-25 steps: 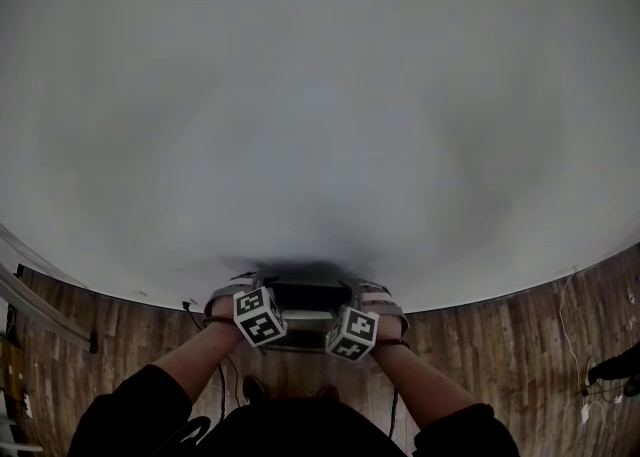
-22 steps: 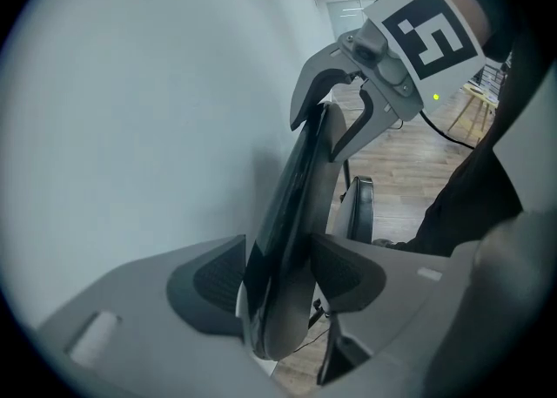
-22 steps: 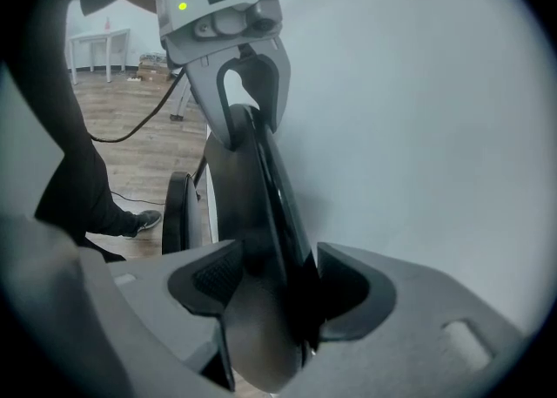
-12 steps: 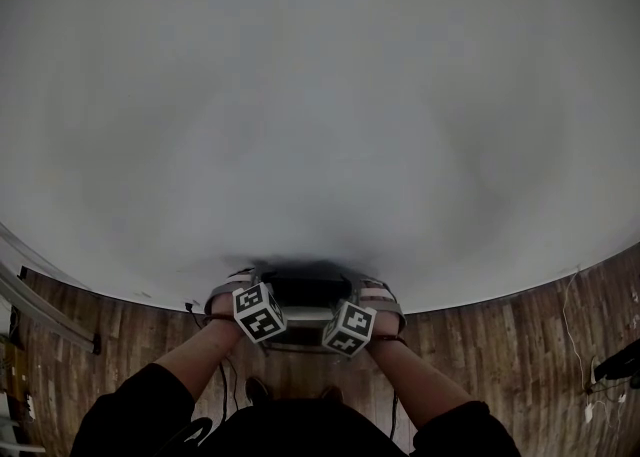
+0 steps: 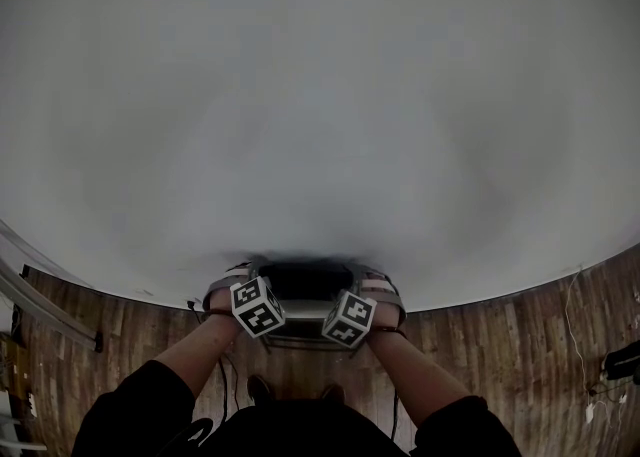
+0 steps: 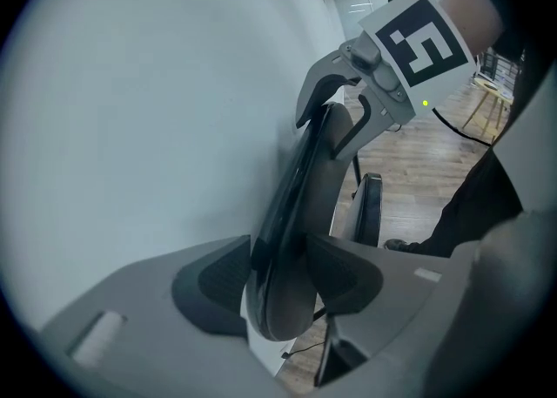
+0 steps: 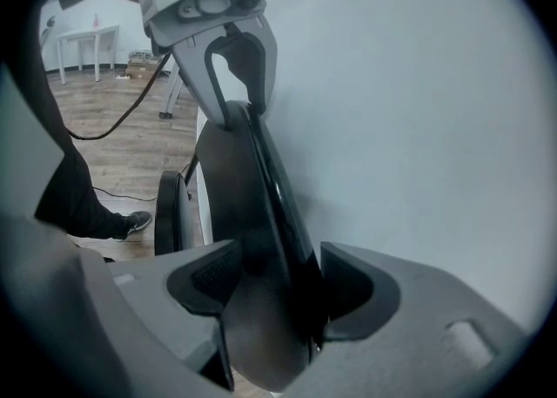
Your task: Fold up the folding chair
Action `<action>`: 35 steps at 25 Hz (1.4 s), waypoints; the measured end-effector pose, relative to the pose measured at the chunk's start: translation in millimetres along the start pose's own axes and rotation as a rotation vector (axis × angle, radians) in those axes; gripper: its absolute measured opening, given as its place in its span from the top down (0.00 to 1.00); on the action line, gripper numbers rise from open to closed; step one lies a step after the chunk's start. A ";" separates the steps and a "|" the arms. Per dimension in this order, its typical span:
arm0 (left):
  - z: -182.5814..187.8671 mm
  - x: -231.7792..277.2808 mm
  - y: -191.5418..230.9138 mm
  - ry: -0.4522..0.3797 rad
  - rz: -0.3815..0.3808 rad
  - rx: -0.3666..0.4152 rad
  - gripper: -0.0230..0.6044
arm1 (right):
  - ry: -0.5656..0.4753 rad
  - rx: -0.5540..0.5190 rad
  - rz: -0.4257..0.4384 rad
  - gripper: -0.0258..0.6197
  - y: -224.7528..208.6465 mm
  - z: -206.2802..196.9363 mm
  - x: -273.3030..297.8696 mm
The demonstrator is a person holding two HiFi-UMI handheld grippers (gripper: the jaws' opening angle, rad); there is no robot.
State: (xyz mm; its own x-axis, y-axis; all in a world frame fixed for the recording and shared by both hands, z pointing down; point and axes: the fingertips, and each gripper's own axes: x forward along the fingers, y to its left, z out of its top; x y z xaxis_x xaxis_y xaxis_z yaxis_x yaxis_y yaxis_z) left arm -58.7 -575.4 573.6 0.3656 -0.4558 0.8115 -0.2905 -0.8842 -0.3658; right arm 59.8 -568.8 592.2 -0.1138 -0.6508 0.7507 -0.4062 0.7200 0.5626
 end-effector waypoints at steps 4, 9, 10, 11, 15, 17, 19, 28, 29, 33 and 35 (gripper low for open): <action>-2.6 3.4 7.2 -0.004 0.015 -0.007 0.64 | 0.007 0.007 -0.012 0.53 -3.9 2.8 4.5; -1.8 2.5 8.0 -0.005 0.029 -0.014 0.64 | 0.015 0.013 -0.041 0.53 -6.5 2.6 3.3; -1.9 2.7 7.9 -0.004 0.034 -0.015 0.64 | 0.016 0.014 -0.049 0.52 -6.6 2.2 3.7; -1.7 2.8 7.6 -0.004 0.039 -0.016 0.64 | 0.016 0.015 -0.056 0.52 -6.6 1.5 3.8; -0.1 0.7 6.4 -0.007 0.067 -0.013 0.64 | 0.016 0.020 -0.084 0.51 -7.5 -1.3 1.0; 0.3 -0.9 7.8 -0.004 0.077 -0.011 0.65 | 0.017 0.021 -0.088 0.51 -8.7 -1.5 0.6; -0.3 -1.4 10.0 0.002 0.082 -0.010 0.66 | 0.018 0.020 -0.094 0.51 -10.2 -1.4 2.2; -11.4 -9.1 13.4 0.020 0.109 -0.018 0.71 | 0.026 0.016 -0.107 0.51 -10.4 -3.1 3.2; -12.9 -10.5 14.0 0.021 0.109 -0.022 0.71 | 0.029 0.016 -0.108 0.51 -10.9 -3.1 3.5; -19.1 -15.5 18.0 0.023 0.117 -0.034 0.72 | 0.034 0.014 -0.106 0.51 -12.4 -3.4 4.7; -22.9 -19.0 18.4 0.026 0.122 -0.039 0.72 | 0.032 0.011 -0.111 0.51 -13.2 -3.1 4.0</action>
State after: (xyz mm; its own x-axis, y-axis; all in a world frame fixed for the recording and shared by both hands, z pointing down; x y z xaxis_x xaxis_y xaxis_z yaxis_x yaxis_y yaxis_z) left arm -91.2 -580.7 561.9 0.3024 -0.5566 0.7738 -0.3657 -0.8174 -0.4450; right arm 67.5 -580.2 588.8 -0.0386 -0.7180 0.6949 -0.4244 0.6414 0.6391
